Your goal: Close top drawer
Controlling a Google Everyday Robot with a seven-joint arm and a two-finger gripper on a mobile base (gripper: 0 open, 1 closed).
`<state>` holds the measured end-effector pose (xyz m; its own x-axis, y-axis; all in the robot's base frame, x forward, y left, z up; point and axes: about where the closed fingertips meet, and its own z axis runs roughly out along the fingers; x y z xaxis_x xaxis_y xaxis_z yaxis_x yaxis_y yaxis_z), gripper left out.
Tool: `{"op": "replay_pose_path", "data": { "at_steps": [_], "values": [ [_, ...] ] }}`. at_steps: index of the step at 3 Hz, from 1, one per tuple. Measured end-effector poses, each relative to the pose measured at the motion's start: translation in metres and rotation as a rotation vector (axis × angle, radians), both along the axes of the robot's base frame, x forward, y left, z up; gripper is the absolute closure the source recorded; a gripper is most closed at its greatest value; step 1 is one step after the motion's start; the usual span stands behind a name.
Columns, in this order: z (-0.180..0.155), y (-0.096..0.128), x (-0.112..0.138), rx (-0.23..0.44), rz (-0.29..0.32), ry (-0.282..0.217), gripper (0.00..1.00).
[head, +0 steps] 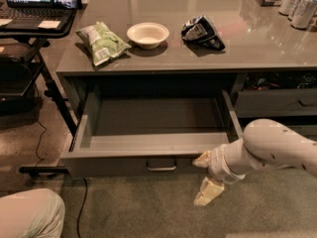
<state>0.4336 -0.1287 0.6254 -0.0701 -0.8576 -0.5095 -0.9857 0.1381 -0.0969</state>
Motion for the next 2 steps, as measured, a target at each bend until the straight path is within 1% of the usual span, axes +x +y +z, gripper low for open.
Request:
{"op": "replay_pose_path", "data": {
  "at_steps": [1,2],
  "values": [
    [-0.003,-0.001,0.013,-0.005,0.021,-0.001,0.0],
    [-0.009,-0.003,0.04,-0.016,0.056,0.003,0.0]
  ]
}}
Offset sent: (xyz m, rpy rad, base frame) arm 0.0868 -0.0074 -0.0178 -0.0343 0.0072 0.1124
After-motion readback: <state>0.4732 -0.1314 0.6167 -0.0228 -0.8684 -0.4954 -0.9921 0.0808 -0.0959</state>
